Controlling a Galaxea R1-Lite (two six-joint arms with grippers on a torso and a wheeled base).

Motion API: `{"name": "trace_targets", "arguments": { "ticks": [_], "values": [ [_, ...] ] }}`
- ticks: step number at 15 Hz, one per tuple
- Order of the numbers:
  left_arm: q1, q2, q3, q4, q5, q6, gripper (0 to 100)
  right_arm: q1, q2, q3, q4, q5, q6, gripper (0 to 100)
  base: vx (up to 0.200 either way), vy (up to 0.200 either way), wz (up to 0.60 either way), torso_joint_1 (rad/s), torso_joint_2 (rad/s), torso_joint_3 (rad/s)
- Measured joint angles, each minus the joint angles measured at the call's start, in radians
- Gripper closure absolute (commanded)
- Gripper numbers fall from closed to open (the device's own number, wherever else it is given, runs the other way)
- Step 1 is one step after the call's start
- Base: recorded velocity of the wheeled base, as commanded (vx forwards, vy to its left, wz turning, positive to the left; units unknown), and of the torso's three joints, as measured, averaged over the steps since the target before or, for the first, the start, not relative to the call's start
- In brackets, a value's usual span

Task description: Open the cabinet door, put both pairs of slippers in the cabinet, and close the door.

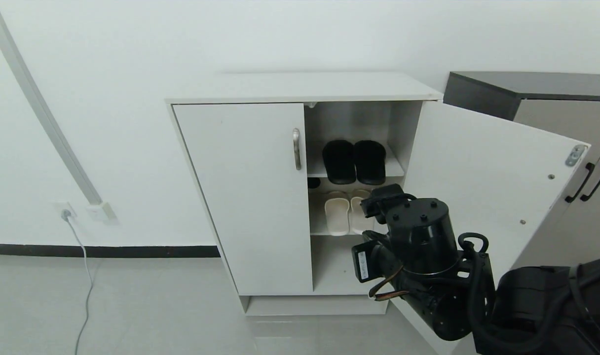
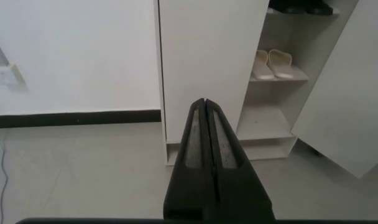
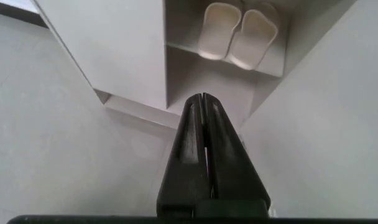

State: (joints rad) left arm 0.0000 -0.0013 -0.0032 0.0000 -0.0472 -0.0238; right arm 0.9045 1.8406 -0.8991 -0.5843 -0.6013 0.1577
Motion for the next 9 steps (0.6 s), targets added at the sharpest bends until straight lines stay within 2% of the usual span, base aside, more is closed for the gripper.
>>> {"name": "trace_targets", "arguments": {
  "ticks": [9],
  "values": [
    [0.0,0.0,0.0,0.0,0.0,0.0,100,0.0,0.003,0.001,0.002,0.0,0.0,100,0.0,0.0,0.0,0.147,-0.47,-0.327]
  ]
}}
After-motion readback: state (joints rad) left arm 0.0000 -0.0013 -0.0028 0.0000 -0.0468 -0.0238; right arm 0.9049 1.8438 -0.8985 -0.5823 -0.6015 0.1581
